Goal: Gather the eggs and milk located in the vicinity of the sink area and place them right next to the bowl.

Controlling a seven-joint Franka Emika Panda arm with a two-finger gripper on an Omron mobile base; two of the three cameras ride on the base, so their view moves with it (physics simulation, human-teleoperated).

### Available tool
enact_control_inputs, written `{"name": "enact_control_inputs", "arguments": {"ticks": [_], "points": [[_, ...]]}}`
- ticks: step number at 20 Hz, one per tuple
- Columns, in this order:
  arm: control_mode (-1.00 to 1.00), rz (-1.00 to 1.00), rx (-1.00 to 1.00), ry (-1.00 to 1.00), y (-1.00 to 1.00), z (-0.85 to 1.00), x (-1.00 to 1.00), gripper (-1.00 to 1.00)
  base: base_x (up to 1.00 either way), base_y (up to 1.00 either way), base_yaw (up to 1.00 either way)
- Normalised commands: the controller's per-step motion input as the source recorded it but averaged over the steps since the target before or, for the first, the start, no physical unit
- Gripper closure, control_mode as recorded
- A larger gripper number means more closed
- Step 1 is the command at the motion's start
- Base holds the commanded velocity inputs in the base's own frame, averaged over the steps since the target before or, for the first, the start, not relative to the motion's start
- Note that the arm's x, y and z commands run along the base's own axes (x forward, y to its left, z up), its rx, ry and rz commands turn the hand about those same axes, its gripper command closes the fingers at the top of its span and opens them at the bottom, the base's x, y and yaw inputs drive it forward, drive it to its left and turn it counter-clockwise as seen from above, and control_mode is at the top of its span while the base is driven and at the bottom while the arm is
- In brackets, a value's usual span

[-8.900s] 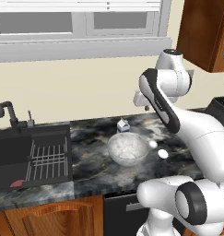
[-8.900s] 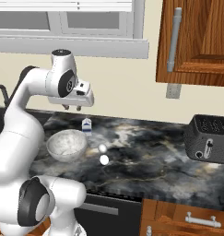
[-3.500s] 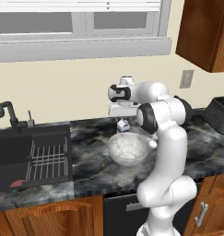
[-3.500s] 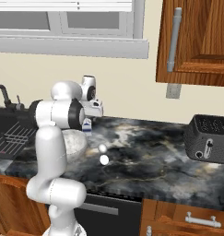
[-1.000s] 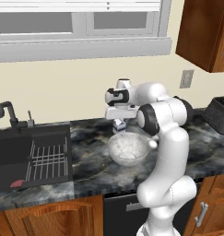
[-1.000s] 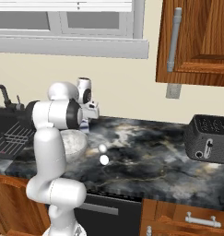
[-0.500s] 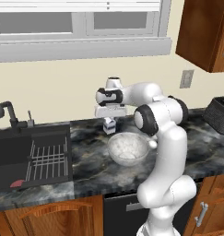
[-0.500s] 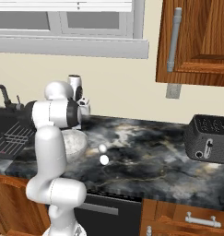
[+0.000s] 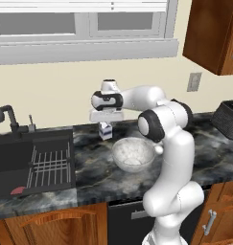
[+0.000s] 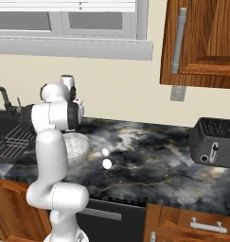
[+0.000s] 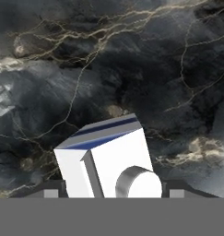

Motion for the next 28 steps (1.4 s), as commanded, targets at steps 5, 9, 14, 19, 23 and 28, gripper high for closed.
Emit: {"name": "enact_control_inputs", "arguments": {"ticks": [5,9,14,19,23,28], "points": [[-1.0,-0.04,0.01,0.0,0.26,0.05,-0.35,1.0,0.0,0.0,0.0],[-1.0,-0.05,0.0,0.01,0.21,0.07,-0.43,1.0,0.0,0.0,0.0],[-1.0,-0.05,0.0,0.03,0.25,0.04,-0.35,1.0,0.0,0.0,0.0],[-1.0,-0.05,0.0,0.09,0.2,0.0,-0.45,1.0,0.0,0.0,0.0],[-1.0,-0.04,0.0,0.07,0.3,0.0,-0.42,1.0,0.0,0.0,0.0],[-1.0,-0.03,0.0,0.07,0.28,0.0,-0.4,1.0,0.0,0.0,0.0]]}}
